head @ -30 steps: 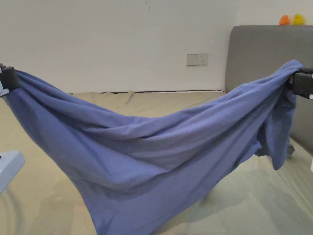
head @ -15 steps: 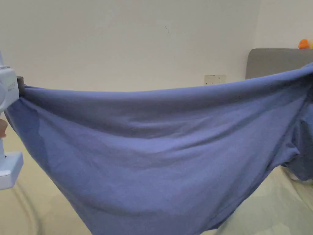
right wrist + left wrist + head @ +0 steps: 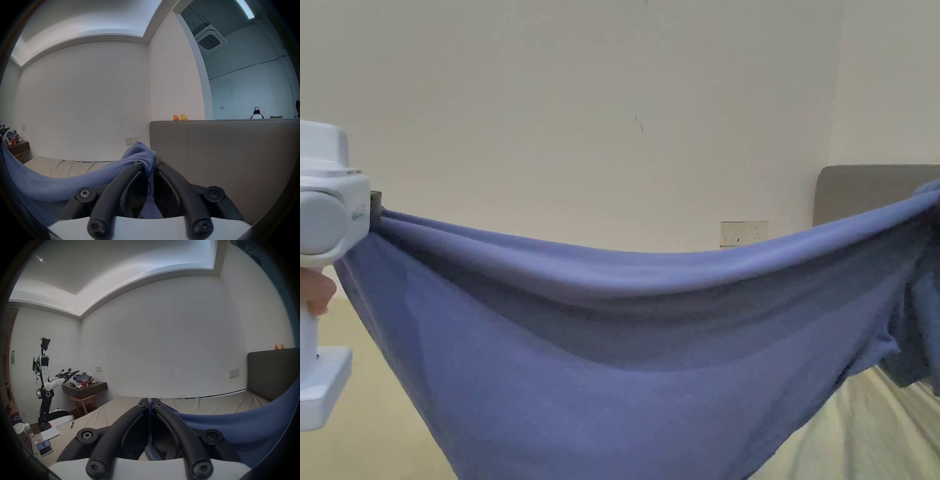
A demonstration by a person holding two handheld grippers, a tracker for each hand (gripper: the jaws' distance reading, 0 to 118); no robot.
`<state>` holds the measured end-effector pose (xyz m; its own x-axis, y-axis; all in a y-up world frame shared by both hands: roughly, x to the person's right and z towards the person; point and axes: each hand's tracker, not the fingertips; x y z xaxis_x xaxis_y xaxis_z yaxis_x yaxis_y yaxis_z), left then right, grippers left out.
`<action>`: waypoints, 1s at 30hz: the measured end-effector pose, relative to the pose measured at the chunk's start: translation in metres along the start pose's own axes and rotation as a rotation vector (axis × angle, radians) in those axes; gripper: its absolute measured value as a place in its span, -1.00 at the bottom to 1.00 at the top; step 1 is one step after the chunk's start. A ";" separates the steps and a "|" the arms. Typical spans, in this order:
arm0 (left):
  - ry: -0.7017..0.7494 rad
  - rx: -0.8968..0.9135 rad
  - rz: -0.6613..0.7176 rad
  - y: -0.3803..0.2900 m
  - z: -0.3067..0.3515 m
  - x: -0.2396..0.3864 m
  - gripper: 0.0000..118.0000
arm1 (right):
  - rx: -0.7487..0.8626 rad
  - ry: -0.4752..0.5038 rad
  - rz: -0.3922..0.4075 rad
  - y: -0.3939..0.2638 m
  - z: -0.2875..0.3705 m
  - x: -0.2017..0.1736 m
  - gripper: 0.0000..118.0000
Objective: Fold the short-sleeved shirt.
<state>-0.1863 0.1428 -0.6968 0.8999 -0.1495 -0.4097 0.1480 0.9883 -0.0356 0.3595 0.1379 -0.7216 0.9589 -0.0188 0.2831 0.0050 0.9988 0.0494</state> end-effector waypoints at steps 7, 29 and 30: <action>-0.056 -0.041 0.009 -0.042 0.008 0.001 -1.00 | -0.018 0.042 0.017 -0.036 0.014 0.013 -0.90; -0.120 -0.531 0.024 -0.192 0.216 -0.087 -1.00 | -0.667 0.096 0.041 -0.161 0.240 0.091 -0.90; -0.117 -0.564 0.039 -0.200 0.219 -0.091 -1.00 | -0.692 0.108 0.057 -0.164 0.248 0.093 -0.90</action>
<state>-0.2081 -0.0473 -0.4523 0.9444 -0.0835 -0.3181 -0.0985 0.8509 -0.5159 0.3775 -0.0391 -0.4663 0.9857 0.0034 0.1686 0.0987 0.7987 -0.5935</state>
